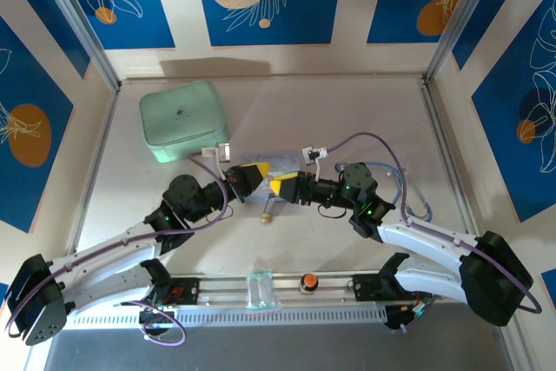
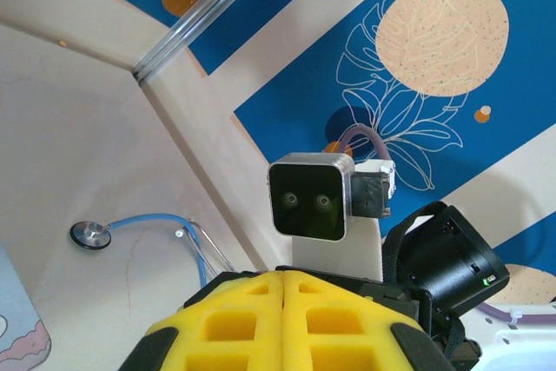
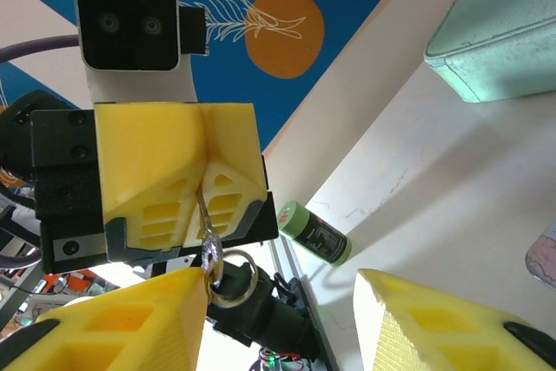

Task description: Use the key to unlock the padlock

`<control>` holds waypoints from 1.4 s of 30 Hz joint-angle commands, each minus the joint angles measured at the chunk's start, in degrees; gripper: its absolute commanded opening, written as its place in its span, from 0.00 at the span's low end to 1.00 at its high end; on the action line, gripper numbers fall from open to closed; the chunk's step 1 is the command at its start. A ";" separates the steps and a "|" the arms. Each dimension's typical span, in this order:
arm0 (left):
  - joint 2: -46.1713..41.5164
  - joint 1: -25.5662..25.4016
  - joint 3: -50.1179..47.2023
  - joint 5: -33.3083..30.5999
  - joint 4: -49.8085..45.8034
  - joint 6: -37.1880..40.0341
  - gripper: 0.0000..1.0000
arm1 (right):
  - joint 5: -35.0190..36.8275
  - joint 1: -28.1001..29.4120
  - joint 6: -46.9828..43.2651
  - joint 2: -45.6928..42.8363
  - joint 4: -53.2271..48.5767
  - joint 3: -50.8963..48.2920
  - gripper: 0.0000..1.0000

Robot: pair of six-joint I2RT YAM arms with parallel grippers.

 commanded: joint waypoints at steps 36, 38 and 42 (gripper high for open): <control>-3.50 -0.34 0.52 -8.28 -13.88 4.52 0.59 | 2.81 1.34 -0.43 -0.70 0.36 -1.14 0.00; -4.90 -0.34 1.94 -11.48 -23.26 6.77 0.61 | 4.45 1.03 -1.82 -2.59 -5.50 -1.25 0.00; -3.34 -0.34 1.45 -11.13 -30.99 7.60 0.57 | 8.70 -0.36 -3.51 -5.70 -18.30 -0.71 0.00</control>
